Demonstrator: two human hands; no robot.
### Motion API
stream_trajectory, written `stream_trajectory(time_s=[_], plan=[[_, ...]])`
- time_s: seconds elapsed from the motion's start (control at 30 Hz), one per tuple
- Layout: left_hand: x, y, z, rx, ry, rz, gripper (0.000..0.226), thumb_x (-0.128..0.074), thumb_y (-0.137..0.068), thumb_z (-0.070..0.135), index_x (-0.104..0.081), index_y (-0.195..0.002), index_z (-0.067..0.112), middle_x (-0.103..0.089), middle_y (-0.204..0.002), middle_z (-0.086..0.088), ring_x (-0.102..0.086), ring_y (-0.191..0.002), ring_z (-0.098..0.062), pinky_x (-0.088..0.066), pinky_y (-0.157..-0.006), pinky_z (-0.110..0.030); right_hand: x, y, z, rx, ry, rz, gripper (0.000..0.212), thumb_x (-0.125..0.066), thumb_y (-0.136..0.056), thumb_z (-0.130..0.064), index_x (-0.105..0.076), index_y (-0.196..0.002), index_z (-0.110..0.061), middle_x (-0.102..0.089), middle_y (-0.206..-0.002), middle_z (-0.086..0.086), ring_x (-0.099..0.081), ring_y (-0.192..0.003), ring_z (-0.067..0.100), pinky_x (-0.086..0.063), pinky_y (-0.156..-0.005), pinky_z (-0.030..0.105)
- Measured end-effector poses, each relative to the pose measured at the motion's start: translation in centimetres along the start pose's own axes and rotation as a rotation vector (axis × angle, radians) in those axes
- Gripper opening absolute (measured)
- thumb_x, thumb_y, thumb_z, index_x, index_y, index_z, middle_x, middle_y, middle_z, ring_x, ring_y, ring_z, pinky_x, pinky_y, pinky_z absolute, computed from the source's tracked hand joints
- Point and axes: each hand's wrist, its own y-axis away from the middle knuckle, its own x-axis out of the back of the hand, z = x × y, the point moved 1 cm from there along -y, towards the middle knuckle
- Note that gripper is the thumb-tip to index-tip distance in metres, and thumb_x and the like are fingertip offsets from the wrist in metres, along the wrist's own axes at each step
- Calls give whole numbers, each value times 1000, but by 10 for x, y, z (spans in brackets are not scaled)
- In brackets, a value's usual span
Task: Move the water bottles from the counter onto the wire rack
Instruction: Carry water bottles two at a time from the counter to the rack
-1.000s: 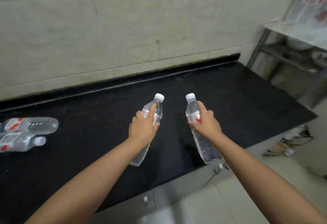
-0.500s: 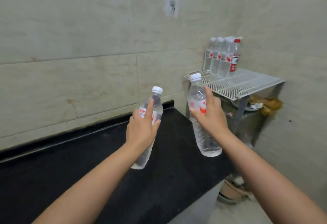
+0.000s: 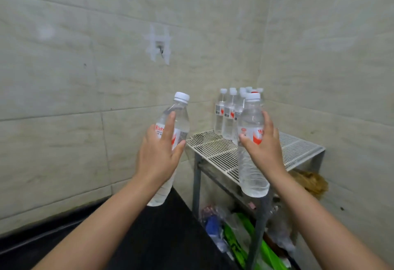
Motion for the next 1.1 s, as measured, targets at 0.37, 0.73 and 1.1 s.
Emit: stream_trajectory(time_s=[0.37,0.73,1.1], plan=[[-128,-85,38,-46,47,57,63,-49,-84,43,-11,-133,38,-51,-114,-24,-55,-95,-33,-40,-71,-35,4,-134,112,-33,-134,54,77,-63,-85,-24,-15,-145,-24,-23,-150,10,-42,-124,19,-32,-89,24],[-285,-145,147,118,32,170,64,-52,-84,46,-6,-129,44,-44,-122,-25,-57,-106,-33,-46,-83,-39,13,-251,267,52,-173,-54,77,-66,-82,-20,-20,-144,-17,-31,-140,17,-48,-119,29,-37,-88,26],[-397,-174,198,395,-73,287,55,-38,-87,48,-17,-134,31,-45,-123,-38,-56,-102,-47,-52,-78,-58,-11,-294,324,156,-143,-130,74,-45,-83,-46,-27,-141,-4,-45,-124,33,-53,-106,44,-49,-79,40]])
